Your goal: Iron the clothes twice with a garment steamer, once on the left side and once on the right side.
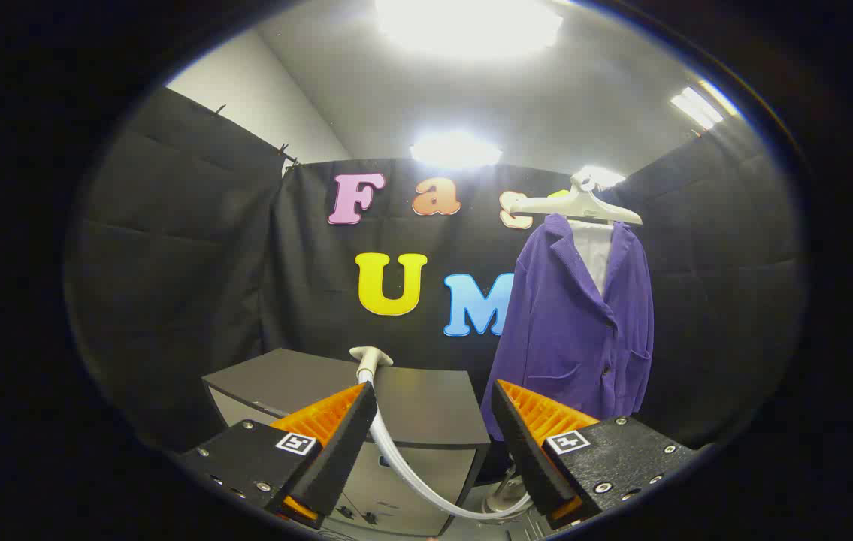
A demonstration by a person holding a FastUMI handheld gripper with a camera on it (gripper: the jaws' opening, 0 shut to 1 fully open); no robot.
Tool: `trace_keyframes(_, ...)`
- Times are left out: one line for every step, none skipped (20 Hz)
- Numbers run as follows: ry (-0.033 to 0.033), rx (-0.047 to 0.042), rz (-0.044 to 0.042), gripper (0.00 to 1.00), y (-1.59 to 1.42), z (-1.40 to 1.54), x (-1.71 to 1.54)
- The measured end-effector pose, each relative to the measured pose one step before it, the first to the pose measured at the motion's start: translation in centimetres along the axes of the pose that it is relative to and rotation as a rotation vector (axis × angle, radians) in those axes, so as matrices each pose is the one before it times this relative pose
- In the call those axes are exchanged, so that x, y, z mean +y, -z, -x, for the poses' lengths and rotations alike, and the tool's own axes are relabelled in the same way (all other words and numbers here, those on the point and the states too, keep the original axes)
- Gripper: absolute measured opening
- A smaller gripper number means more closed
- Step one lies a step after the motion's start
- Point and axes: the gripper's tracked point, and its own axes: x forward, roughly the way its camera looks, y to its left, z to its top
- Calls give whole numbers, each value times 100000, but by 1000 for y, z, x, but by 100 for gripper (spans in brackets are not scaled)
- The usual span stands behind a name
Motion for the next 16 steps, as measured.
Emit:
trace_keyframes(299, 168, -104, 95, 183, 70, -258)
trace_keyframes(49, 231, 109, 95, 154, 27, -198)
trace_keyframes(66, 486, 277, 95, 188, 50, -168)
trace_keyframes(-51, 763, 287, 95, 289, 21, -205)
trace_keyframes(-468, 1012, 203, 95, 343, 69, -52)
trace_keyframes(-762, 994, 33, 95, 206, 164, -28)
trace_keyframes(-1014, 786, -144, 95, 158, 123, -15)
trace_keyframes(-1371, 366, -33, 95, 33, 299, 11)
trace_keyframes(-1376, 300, 265, 95, 5, 220, -69)
trace_keyframes(-1395, 261, 504, 95, -22, 323, -148)
trace_keyframes(-1566, 240, 629, 95, 3, 449, -196)
trace_keyframes(-1354, -84, 516, 95, -233, 603, -291)
trace_keyframes(-1085, -439, 163, 95, -220, 742, -436)
trace_keyframes(-1182, -331, -337, 95, -151, 739, -390)
trace_keyframes(-1562, -173, -509, 95, -41, 755, -235)
trace_keyframes(-1504, -69, -82, 95, -44, 901, -337)
